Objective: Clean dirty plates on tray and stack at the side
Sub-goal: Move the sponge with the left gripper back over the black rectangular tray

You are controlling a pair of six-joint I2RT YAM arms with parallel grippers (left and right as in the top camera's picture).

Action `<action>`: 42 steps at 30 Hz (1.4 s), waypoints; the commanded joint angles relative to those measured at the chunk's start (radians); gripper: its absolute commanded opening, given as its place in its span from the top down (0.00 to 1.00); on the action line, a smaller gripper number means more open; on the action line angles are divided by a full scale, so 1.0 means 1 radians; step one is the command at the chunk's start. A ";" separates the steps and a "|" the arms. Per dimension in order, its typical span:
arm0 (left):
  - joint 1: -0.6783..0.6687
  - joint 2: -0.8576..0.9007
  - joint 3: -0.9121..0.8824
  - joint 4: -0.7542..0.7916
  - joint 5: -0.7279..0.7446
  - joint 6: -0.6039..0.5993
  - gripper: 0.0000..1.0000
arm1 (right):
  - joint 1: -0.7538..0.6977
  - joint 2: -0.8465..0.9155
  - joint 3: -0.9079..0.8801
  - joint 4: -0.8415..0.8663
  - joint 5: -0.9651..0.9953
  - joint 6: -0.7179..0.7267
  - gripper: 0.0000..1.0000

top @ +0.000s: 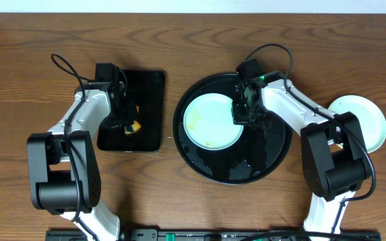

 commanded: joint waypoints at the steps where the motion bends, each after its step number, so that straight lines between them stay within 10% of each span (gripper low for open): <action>1: 0.001 -0.034 0.012 -0.007 -0.037 -0.015 0.54 | -0.012 0.033 -0.042 -0.026 0.121 -0.019 0.99; 10: -0.016 -0.259 0.012 0.020 -0.037 0.026 0.42 | -0.012 0.033 -0.042 -0.026 0.121 -0.019 0.99; 17: -0.016 -0.228 -0.017 0.021 -0.034 -0.004 0.73 | -0.012 0.033 -0.042 -0.027 0.121 -0.019 0.99; 42: -0.016 -0.025 -0.010 0.043 0.054 -0.027 0.64 | -0.012 0.033 -0.042 -0.027 0.121 -0.018 0.99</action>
